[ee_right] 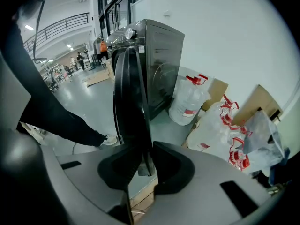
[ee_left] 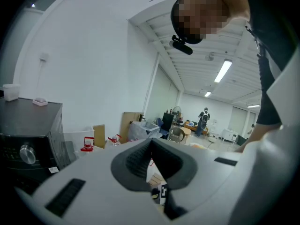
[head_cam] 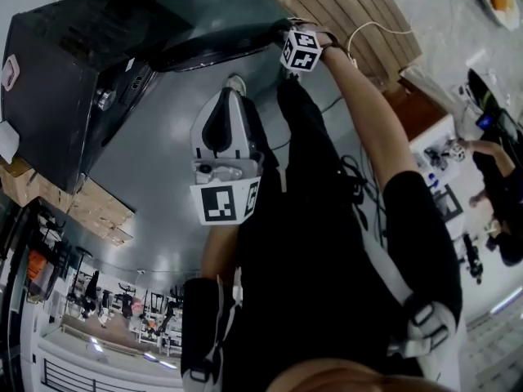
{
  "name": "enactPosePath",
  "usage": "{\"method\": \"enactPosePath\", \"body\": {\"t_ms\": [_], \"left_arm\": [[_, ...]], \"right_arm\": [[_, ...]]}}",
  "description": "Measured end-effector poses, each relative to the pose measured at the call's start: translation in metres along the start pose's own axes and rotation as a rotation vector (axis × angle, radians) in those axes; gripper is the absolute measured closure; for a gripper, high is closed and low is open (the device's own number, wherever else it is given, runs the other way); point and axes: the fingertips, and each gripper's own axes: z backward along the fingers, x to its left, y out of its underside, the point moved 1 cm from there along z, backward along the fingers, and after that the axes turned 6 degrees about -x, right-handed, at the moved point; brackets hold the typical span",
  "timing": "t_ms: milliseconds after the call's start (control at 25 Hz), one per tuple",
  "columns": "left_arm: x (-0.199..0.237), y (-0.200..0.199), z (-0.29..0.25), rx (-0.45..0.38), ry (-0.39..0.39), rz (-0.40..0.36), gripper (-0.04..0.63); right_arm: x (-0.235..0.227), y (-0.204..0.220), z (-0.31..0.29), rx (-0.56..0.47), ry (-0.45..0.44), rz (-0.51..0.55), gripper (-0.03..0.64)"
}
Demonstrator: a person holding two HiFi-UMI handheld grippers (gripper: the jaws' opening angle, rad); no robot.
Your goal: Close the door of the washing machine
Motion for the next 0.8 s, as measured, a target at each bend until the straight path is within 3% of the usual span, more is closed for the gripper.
{"method": "enactPosePath", "body": {"t_ms": [200,360,800], "left_arm": [[0.009,-0.001,0.009,-0.005,0.063,-0.013,0.590],[0.017,-0.004,0.017,-0.001,0.105,0.021,0.589],[0.051,0.014,0.055,0.043,0.299,-0.005,0.591]], "right_arm": [[0.014,0.001,0.002,0.010,0.004,-0.039,0.545],[0.031,0.003,0.003,0.017,0.041,-0.087,0.545],[0.093,0.011,0.002,0.078,0.149,-0.184,0.545]]}}
